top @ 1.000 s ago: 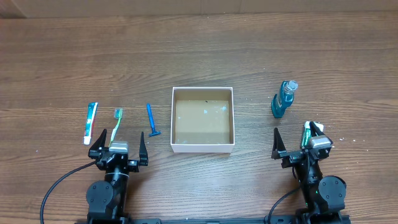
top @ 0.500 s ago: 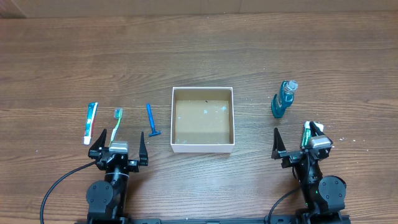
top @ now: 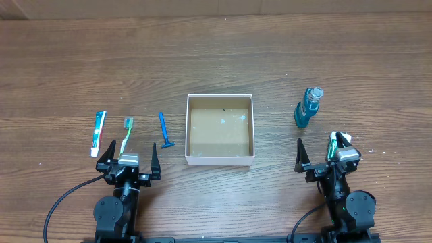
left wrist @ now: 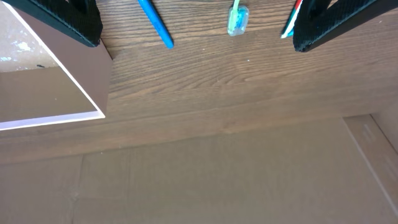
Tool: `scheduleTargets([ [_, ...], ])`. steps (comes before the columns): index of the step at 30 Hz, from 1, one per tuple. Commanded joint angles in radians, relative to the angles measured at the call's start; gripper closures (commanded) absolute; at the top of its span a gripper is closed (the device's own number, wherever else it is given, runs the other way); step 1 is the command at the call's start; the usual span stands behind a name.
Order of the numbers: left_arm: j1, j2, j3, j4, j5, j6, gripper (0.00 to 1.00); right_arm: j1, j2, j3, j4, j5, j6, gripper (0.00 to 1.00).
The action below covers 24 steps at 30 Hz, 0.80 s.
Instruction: Pack container
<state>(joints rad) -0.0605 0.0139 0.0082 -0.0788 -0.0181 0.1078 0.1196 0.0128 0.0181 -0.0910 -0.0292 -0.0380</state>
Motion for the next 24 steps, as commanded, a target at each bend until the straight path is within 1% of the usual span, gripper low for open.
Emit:
scheduleTargets([
  [1, -0.005, -0.009, -0.003, 0.002, 0.015, -0.011, 0.00, 0.001, -0.010, -0.010, 0.007, -0.003, -0.004, 0.00],
  [18, -0.005, -0.009, -0.003, 0.002, 0.015, -0.011, 0.00, 0.001, -0.010, -0.010, 0.010, -0.003, -0.003, 0.00],
  [19, -0.005, -0.009, -0.003, 0.002, 0.015, -0.011, 0.00, 0.001, -0.010, -0.010, 0.010, -0.003, 0.008, 0.00],
  [22, -0.005, -0.009, -0.003, 0.002, 0.015, -0.011, 0.00, 0.001, -0.010, -0.010, 0.009, -0.003, 0.108, 0.00],
  [24, -0.005, -0.009, -0.003, 0.024, 0.017, -0.021, 0.00, 0.001, -0.010, -0.010, 0.009, -0.003, 0.122, 0.00],
])
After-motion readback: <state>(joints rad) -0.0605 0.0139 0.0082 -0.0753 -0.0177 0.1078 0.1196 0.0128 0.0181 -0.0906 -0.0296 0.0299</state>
